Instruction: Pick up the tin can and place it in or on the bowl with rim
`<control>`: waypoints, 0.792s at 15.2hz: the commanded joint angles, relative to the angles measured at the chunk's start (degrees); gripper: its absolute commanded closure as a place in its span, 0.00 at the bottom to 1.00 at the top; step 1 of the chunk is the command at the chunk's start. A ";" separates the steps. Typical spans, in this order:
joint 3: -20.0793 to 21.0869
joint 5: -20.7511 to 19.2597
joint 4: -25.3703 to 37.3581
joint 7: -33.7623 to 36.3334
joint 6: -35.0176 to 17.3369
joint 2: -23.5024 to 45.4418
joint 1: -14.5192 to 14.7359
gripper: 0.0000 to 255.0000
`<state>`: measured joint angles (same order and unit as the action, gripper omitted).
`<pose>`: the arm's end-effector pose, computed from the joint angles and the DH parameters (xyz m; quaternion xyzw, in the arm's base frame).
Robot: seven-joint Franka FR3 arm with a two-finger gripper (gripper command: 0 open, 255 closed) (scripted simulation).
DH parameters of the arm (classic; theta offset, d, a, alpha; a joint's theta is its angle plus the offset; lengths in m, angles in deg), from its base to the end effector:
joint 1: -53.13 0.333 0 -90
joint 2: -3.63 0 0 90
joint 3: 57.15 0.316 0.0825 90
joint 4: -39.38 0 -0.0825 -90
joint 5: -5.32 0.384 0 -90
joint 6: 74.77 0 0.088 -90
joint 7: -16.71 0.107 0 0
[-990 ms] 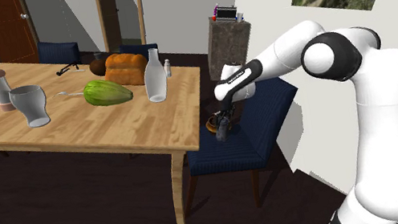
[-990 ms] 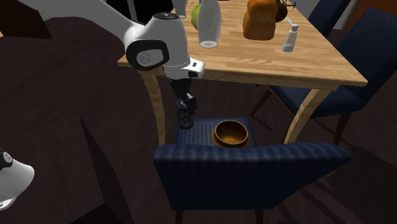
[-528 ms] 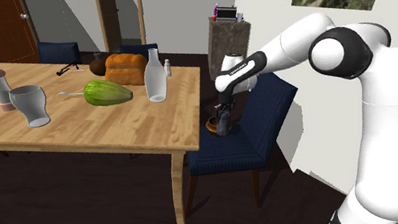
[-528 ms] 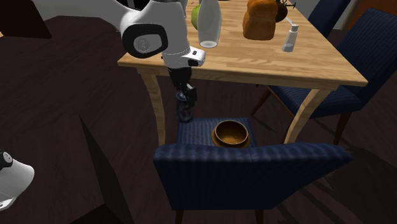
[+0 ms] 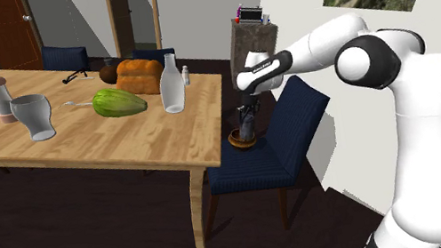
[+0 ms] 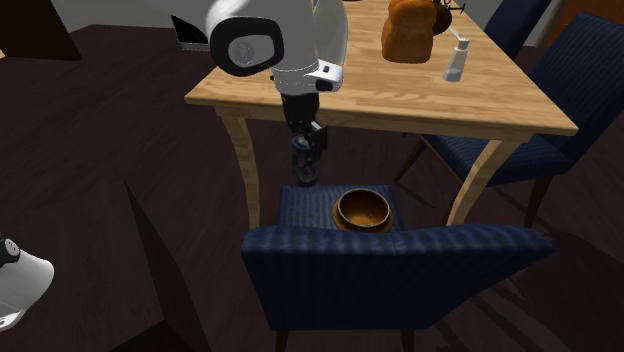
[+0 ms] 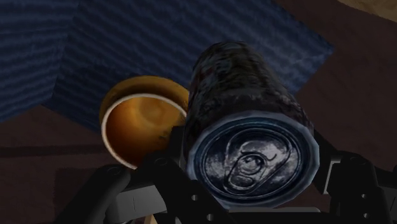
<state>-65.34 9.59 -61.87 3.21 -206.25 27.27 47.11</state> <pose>0.6462 -0.1532 0.3437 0.9980 -0.0215 0.0585 0.0132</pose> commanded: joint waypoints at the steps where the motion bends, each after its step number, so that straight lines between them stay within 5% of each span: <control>1: -0.11 0.68 6.25 -1.59 2.80 3.48 -1.47 1.00; 7: 0.01 2.29 30.04 -4.76 13.33 16.83 -5.99 1.00; 9: 0.18 2.72 41.46 -5.37 18.45 23.13 -7.78 1.00; 11: 0.57 3.05 59.15 -5.49 26.40 32.79 -10.06 1.00; 12: 0.61 3.03 57.98 -5.54 25.46 32.57 -9.99 1.00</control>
<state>-64.86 12.51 -8.32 -2.19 -182.49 57.08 37.75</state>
